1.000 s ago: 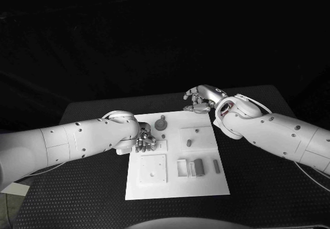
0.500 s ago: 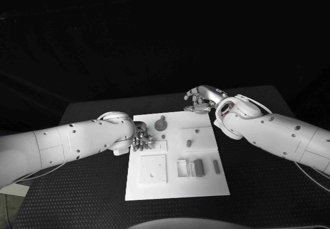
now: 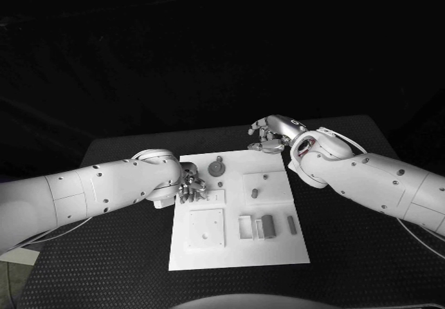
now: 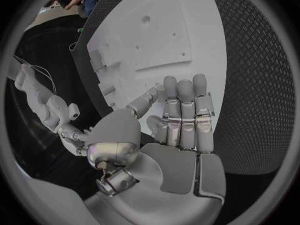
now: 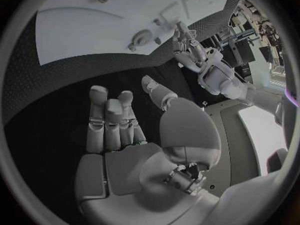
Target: Assemble the parts on the task board
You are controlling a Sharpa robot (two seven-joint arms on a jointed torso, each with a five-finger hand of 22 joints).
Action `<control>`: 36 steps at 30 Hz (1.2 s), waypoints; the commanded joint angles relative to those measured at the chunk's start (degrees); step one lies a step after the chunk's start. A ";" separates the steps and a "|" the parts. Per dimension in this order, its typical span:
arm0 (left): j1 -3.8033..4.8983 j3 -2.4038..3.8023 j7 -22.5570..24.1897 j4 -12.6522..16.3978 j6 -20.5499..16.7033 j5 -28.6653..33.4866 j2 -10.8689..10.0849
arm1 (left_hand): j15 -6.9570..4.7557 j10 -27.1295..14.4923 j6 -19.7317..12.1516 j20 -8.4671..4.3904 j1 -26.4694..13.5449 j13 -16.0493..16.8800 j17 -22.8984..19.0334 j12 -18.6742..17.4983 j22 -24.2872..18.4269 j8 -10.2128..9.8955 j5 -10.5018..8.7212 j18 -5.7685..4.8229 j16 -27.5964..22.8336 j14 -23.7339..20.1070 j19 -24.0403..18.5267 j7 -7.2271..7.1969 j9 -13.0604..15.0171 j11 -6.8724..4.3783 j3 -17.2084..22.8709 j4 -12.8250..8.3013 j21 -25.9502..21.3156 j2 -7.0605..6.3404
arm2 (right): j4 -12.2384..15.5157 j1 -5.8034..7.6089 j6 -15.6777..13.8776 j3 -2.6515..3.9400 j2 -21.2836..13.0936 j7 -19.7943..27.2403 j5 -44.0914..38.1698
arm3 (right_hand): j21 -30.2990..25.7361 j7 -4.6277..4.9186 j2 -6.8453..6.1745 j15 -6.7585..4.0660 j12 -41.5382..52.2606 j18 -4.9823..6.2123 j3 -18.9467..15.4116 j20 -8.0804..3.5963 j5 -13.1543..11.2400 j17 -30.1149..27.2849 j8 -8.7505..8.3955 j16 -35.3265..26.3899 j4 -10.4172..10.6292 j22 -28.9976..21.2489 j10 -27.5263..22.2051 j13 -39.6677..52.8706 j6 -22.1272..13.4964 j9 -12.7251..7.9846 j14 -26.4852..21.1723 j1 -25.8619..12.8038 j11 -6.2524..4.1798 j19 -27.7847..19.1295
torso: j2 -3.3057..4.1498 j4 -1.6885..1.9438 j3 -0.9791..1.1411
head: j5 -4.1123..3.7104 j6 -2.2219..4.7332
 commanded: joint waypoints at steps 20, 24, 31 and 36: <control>-0.03 0.00 -0.32 -2.03 0.03 1.81 2.26 | -0.20 -1.10 3.52 -0.02 -0.49 -0.17 -0.41 0.55 0.24 -0.05 -0.13 0.64 0.55 -0.52 0.50 -3.06 0.20 -0.66 -0.24 0.21 -0.47 0.71 | -0.06 -0.09 0.48 0.03 0.19 0.21 -0.23 | -0.17 0.73 0.69 0.12 0.26 2.32 -0.19 -0.27 0.34 0.09 -0.05 -0.02 0.08 0.97 -0.11 -0.12 0.20 -0.08 0.41 0.10 -0.09 0.11 | 0.00 0.00 0.02 | 0.17 -0.34; -0.04 -0.01 -0.53 -2.43 0.42 1.93 2.35 | -0.21 -1.12 3.51 -0.03 -0.50 -0.18 -0.45 0.57 0.26 -0.07 -0.13 0.64 0.59 -0.53 0.50 -3.06 0.22 -0.66 -0.25 0.18 -0.48 0.72 | -0.10 -0.09 0.51 0.03 0.19 0.21 -0.23 | -0.17 0.73 0.70 0.12 0.27 2.32 -0.20 -0.27 0.34 0.09 -0.05 -0.03 0.07 0.97 -0.11 -0.13 0.21 -0.08 0.42 0.10 -0.09 0.11 | 0.00 -0.02 0.02 | 0.15 -0.41; -0.27 -0.03 -0.56 -2.91 0.75 1.37 2.80 | -0.22 -1.18 3.47 -0.03 -0.54 -0.20 -0.51 0.59 0.30 -0.11 -0.13 0.64 0.65 -0.60 0.47 -3.05 0.24 -0.65 -0.26 0.15 -0.52 0.72 | -0.17 -0.11 0.54 0.03 0.31 0.23 -0.23 | -0.18 0.74 0.71 0.12 0.28 2.32 -0.21 -0.27 0.33 0.09 -0.05 -0.03 0.06 0.97 -0.12 -0.14 0.21 -0.09 0.42 0.09 -0.09 0.12 | 0.02 0.00 0.02 | 0.16 -0.57; -0.38 -0.03 -0.54 -2.91 1.08 1.37 2.84 | -0.22 -1.20 3.47 -0.03 -0.55 -0.20 -0.55 0.61 0.32 -0.13 -0.13 0.64 0.69 -0.63 0.46 -3.04 0.25 -0.65 -0.27 0.12 -0.54 0.68 | -0.20 -0.12 0.56 0.03 0.29 0.25 -0.23 | -0.18 0.74 0.72 0.12 0.29 2.32 -0.21 -0.27 0.34 0.09 -0.05 -0.03 0.05 0.97 -0.12 -0.15 0.21 -0.09 0.43 0.09 -0.09 0.12 | 0.02 -0.01 -0.01 | 0.15 -0.64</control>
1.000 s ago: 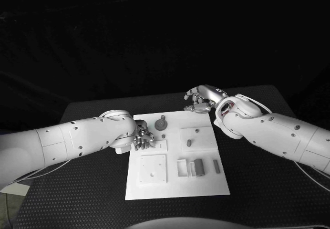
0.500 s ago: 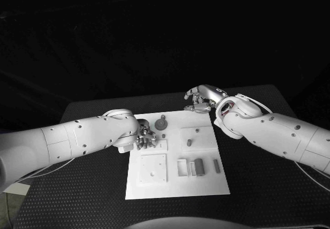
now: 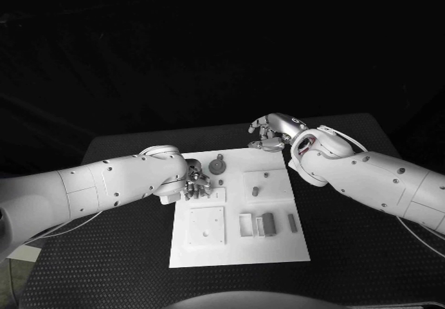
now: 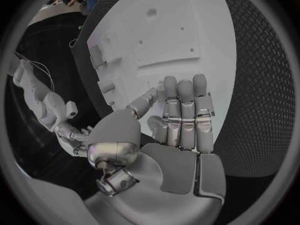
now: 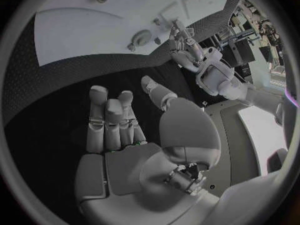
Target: Assemble the parts on the task board
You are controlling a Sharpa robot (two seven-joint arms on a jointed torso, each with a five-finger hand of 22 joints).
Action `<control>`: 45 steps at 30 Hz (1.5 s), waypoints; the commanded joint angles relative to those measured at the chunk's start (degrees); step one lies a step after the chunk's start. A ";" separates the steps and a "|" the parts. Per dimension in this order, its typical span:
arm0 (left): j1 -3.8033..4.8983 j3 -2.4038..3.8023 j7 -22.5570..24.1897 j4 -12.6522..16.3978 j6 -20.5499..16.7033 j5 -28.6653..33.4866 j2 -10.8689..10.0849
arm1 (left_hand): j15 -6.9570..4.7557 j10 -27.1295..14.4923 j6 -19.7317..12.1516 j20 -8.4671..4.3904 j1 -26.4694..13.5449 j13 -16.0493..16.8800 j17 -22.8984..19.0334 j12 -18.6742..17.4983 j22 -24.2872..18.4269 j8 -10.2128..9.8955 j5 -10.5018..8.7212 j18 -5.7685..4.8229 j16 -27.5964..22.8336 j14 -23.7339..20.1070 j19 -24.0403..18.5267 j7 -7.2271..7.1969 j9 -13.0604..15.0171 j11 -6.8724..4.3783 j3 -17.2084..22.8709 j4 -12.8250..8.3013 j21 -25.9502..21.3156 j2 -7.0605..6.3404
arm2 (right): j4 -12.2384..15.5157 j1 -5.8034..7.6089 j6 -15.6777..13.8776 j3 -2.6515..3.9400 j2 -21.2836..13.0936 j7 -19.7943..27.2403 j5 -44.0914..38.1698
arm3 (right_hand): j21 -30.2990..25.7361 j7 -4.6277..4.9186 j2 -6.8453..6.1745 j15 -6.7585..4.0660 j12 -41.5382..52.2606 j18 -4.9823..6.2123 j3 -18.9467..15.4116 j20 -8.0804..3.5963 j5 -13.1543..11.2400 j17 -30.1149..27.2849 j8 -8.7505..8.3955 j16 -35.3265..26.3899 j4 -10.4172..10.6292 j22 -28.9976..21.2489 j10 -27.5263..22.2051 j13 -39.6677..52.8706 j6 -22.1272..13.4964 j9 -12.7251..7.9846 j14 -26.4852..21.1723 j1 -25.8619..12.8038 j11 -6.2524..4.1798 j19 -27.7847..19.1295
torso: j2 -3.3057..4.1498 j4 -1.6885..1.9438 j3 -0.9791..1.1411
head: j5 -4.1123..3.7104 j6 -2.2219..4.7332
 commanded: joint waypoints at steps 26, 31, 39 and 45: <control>-0.29 -0.10 -0.08 0.44 1.46 -0.28 -0.34 | 0.00 -1.21 3.51 -0.05 0.13 -0.06 -0.22 0.55 0.21 -0.02 0.10 0.65 0.49 -0.46 0.48 -3.08 0.19 -0.68 0.08 0.04 -0.35 0.42 | -0.07 -0.15 0.59 0.03 -0.06 0.23 -0.22 | -0.20 0.66 0.49 0.12 0.35 2.31 -0.23 -0.48 0.34 0.05 -0.06 -0.04 -0.02 0.98 -0.14 -0.10 0.26 -0.07 0.44 -0.11 -0.09 0.12 | 0.01 0.00 -0.03 | -0.08 -0.27; -0.29 -0.10 0.02 0.44 1.76 -0.28 -0.30 | 0.00 -1.20 3.52 -0.05 0.15 -0.06 -0.24 0.57 0.23 -0.03 0.10 0.65 0.53 -0.46 0.48 -3.08 0.21 -0.69 0.08 0.03 -0.36 0.41 | -0.05 -0.17 0.60 0.03 -0.03 0.24 -0.22 | -0.20 0.67 0.49 0.12 0.35 2.31 -0.23 -0.48 0.34 0.05 -0.07 -0.04 -0.04 0.98 -0.14 -0.11 0.26 -0.08 0.44 -0.10 -0.09 0.12 | 0.01 0.02 -0.05 | -0.11 -0.26; -0.30 -0.09 0.12 0.45 1.97 -0.21 -0.31 | 0.00 -1.19 3.55 -0.05 0.19 -0.06 -0.28 0.63 0.27 -0.03 0.10 0.65 0.60 -0.46 0.50 -3.09 0.24 -0.70 0.09 0.02 -0.36 0.39 | -0.10 -0.19 0.60 0.03 -0.03 0.24 -0.22 | -0.21 0.67 0.50 0.12 0.37 2.31 -0.23 -0.48 0.34 0.05 -0.07 -0.05 -0.06 0.98 -0.15 -0.12 0.26 -0.09 0.44 -0.09 -0.09 0.13 | 0.01 0.00 -0.05 | -0.10 -0.31; -0.30 -0.09 0.19 0.45 2.50 -0.05 -0.25 | 0.00 -1.18 3.57 -0.05 0.20 -0.06 -0.31 0.66 0.30 -0.03 0.10 0.65 0.65 -0.46 0.51 -3.10 0.25 -0.71 0.08 0.02 -0.37 0.38 | -0.12 -0.21 0.63 0.03 0.04 0.27 -0.22 | -0.21 0.67 0.51 0.12 0.37 2.31 -0.24 -0.48 0.34 0.05 -0.07 -0.05 -0.07 0.98 -0.15 -0.13 0.26 -0.09 0.45 -0.09 -0.09 0.13 | 0.00 0.02 -0.03 | -0.09 -0.34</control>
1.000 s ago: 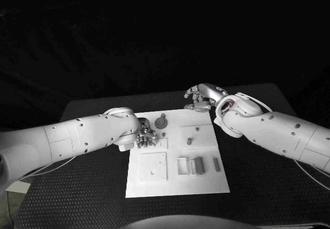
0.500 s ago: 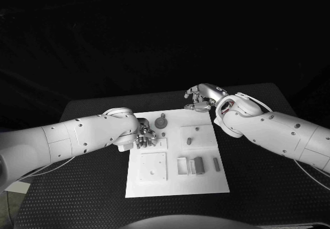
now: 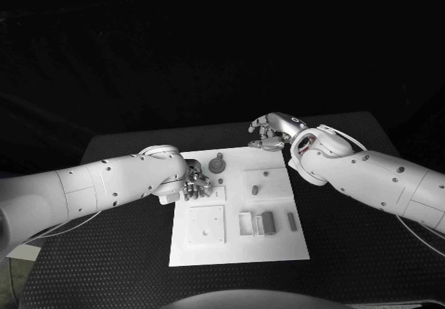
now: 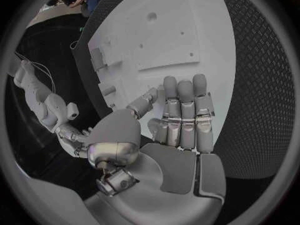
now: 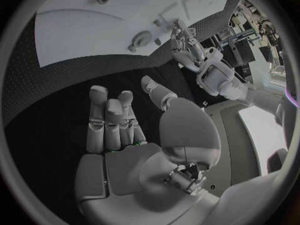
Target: Assemble the parts on the task board
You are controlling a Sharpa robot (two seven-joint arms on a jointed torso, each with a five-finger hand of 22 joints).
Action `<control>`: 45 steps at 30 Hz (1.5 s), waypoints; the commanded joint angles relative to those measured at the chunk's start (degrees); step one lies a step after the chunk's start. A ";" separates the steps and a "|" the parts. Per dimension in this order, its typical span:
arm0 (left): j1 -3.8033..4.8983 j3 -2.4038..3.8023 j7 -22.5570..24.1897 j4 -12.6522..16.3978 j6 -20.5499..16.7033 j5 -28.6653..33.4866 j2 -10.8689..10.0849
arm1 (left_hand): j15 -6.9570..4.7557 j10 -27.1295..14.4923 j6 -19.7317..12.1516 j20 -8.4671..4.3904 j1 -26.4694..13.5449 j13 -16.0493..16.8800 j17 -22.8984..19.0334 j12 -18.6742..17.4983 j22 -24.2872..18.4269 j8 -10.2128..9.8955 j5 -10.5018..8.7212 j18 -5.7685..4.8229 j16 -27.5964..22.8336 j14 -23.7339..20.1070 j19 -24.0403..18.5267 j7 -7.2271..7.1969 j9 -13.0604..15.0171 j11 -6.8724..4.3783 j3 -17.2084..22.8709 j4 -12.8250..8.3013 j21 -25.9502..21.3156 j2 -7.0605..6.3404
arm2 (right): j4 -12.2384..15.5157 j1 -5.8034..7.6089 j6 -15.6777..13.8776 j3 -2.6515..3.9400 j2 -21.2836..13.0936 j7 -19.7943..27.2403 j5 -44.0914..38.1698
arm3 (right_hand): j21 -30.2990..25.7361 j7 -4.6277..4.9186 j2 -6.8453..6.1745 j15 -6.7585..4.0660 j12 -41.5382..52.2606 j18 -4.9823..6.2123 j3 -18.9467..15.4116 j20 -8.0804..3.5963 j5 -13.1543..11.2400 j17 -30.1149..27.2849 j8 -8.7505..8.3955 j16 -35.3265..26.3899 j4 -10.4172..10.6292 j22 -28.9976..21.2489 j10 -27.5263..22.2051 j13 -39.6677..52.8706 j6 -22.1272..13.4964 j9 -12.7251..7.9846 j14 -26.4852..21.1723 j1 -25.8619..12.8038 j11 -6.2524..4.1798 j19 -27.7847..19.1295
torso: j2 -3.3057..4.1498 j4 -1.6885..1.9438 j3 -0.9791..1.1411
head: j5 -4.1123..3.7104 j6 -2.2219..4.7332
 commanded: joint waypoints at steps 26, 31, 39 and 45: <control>-0.15 -0.09 -0.09 -0.14 1.86 0.15 -0.01 | -0.01 -1.22 3.59 0.03 0.24 -0.10 -0.24 0.33 0.19 0.15 0.20 0.65 0.39 -0.53 0.45 -3.12 0.16 -0.72 0.34 0.08 -0.42 0.33 | -0.07 -0.07 0.59 0.03 0.13 0.28 -0.22 | -0.23 0.52 0.55 0.12 0.44 2.31 -0.26 -0.27 0.33 0.07 -0.09 -0.07 -0.12 0.99 -0.17 -0.15 0.13 -0.08 0.47 -0.10 -0.08 -0.01 | -0.02 0.00 0.04 | 0.07 -0.07; -0.14 -0.09 -0.23 -0.46 1.63 0.15 0.14 | -0.01 -1.24 3.59 0.03 0.22 -0.11 -0.28 0.34 0.21 0.13 0.20 0.64 0.42 -0.55 0.45 -3.11 0.17 -0.71 0.33 0.11 -0.43 0.35 | -0.06 -0.07 0.58 0.03 0.13 0.27 -0.22 | -0.23 0.52 0.56 0.12 0.45 2.31 -0.27 -0.27 0.33 0.07 -0.09 -0.08 -0.13 0.99 -0.17 -0.16 0.13 -0.08 0.47 -0.11 -0.08 -0.01 | -0.02 -0.01 0.06 | 0.09 -0.10; -0.12 -0.13 -0.73 -0.86 3.47 0.06 0.77 | 0.00 -1.27 3.59 0.05 0.10 -0.13 -0.39 0.41 0.28 0.10 0.19 0.63 0.53 -0.60 0.47 -3.10 0.22 -0.70 0.19 0.13 -0.47 0.17 | -0.05 -0.07 0.63 0.03 0.10 0.27 -0.22 | -0.24 0.52 0.57 0.12 0.46 2.31 -0.27 -0.27 0.34 0.07 -0.09 -0.08 -0.14 0.99 -0.17 -0.18 0.13 -0.09 0.47 -0.12 -0.08 0.00 | -0.02 -0.01 0.08 | 0.14 -0.23; -0.10 -0.25 -0.99 -1.11 4.15 -0.52 1.32 | 0.00 -1.32 3.56 0.05 0.07 -0.16 -0.45 0.41 0.30 0.06 0.19 0.63 0.57 -0.65 0.45 -3.08 0.23 -0.69 0.17 0.15 -0.51 0.18 | -0.05 -0.07 0.63 0.03 0.10 0.30 -0.26 | -0.25 0.52 0.57 0.12 0.47 2.31 -0.28 -0.27 0.33 0.07 -0.09 -0.09 -0.14 0.99 -0.18 -0.19 0.14 -0.09 0.48 -0.14 -0.08 0.00 | -0.02 -0.05 0.08 | 0.16 -0.29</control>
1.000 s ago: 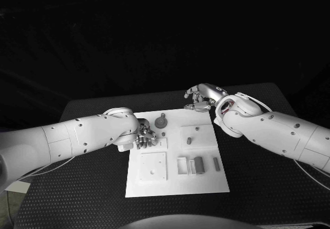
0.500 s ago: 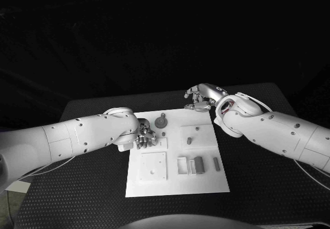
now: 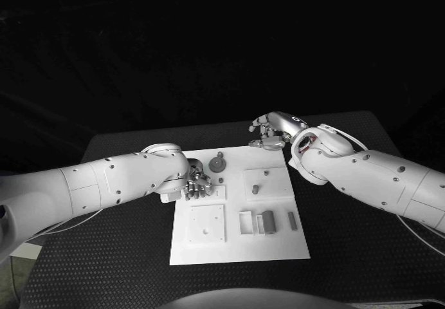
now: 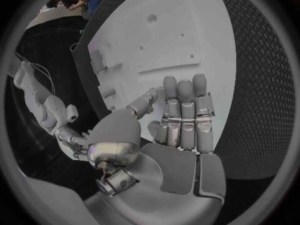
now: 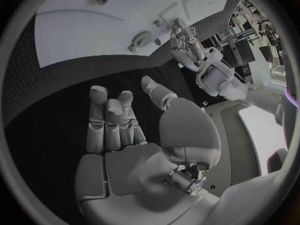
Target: Assemble the parts on the task board
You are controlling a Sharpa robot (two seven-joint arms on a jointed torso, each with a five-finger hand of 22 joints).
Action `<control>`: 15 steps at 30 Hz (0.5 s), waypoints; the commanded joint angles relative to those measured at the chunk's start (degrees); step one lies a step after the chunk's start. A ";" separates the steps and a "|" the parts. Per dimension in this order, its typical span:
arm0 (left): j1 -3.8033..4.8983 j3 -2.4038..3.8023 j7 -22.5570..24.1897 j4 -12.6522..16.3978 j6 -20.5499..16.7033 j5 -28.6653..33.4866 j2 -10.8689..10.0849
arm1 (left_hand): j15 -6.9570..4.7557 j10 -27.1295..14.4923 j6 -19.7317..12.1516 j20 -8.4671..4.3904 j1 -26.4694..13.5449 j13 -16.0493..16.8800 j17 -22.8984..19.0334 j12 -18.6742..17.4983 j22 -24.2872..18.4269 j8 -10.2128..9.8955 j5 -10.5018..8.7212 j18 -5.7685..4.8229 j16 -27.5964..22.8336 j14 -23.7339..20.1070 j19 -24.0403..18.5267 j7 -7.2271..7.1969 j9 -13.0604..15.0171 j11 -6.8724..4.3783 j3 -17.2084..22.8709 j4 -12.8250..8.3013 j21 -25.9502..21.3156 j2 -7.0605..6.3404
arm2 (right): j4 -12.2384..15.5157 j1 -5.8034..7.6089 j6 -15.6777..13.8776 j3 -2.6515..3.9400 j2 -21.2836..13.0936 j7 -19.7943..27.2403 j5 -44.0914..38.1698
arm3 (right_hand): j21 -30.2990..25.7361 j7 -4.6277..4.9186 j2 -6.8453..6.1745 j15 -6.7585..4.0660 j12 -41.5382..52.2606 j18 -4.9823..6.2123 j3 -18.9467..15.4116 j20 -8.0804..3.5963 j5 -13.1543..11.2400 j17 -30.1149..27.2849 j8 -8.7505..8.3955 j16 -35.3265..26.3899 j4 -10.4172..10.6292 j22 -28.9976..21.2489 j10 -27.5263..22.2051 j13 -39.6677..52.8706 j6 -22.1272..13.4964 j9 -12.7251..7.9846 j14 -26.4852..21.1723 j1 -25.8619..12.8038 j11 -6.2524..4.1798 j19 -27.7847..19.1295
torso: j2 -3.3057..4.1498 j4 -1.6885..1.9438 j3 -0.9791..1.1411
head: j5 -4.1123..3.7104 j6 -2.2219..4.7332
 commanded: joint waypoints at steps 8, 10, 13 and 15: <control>-0.17 -0.25 -1.04 -0.71 3.76 -1.02 1.16 | 0.01 -1.13 3.57 0.13 0.10 -0.08 -0.18 0.25 0.14 0.04 0.30 0.65 0.44 -0.25 0.34 -3.10 0.04 -0.91 0.17 -0.02 -0.33 0.14 | -0.01 -0.03 0.55 0.03 0.06 0.28 -0.22 | -0.25 0.48 0.57 -0.07 0.25 2.32 -0.29 -0.39 0.34 0.08 -0.08 -0.09 -0.13 0.99 -0.18 -0.11 0.13 -0.06 0.28 -0.16 -0.08 0.08 | 0.03 -0.02 0.04 | -0.02 -0.17; -0.17 -0.25 -1.03 -0.88 3.39 -1.02 1.22 | 0.01 -1.13 3.58 0.14 0.10 -0.08 -0.20 0.26 0.15 0.04 0.32 0.65 0.46 -0.25 0.34 -3.11 0.05 -0.91 0.16 -0.02 -0.34 0.10 | -0.05 -0.03 0.54 0.03 0.11 0.30 -0.22 | -0.25 0.48 0.57 -0.07 0.26 2.31 -0.30 -0.39 0.34 0.08 -0.08 -0.09 -0.13 0.99 -0.18 -0.11 0.14 -0.06 0.28 -0.17 -0.08 0.08 | 0.02 -0.02 0.04 | -0.03 -0.15; -0.17 -0.25 -0.87 -1.01 2.94 -1.02 1.28 | 0.02 -1.13 3.60 0.15 0.03 -0.09 -0.23 0.29 0.17 0.04 0.32 0.63 0.50 -0.26 0.34 -3.10 0.07 -0.91 0.10 0.01 -0.35 -0.04 | -0.10 -0.03 0.54 0.03 0.12 0.31 -0.22 | -0.25 0.48 0.58 -0.07 0.26 2.32 -0.29 -0.39 0.34 0.08 -0.08 -0.09 -0.13 0.99 -0.18 -0.11 0.14 -0.06 0.28 -0.17 -0.08 0.08 | 0.02 -0.01 0.02 | -0.05 -0.15; -0.17 -0.25 -0.78 -1.00 2.68 -0.99 1.33 | 0.02 -0.97 3.84 0.15 -0.77 -0.09 -0.38 0.52 0.30 0.12 0.16 0.61 0.79 -0.18 0.58 -3.16 0.20 -0.96 -0.56 0.46 -0.33 -0.45 | -0.14 -0.03 0.56 0.03 0.15 0.31 -0.22 | -0.25 0.48 0.58 -0.07 0.26 2.31 -0.29 -0.39 0.34 0.08 -0.08 -0.09 -0.13 0.99 -0.18 -0.12 0.14 -0.06 0.28 -0.17 -0.08 0.08 | 0.02 -0.01 0.02 | -0.05 -0.15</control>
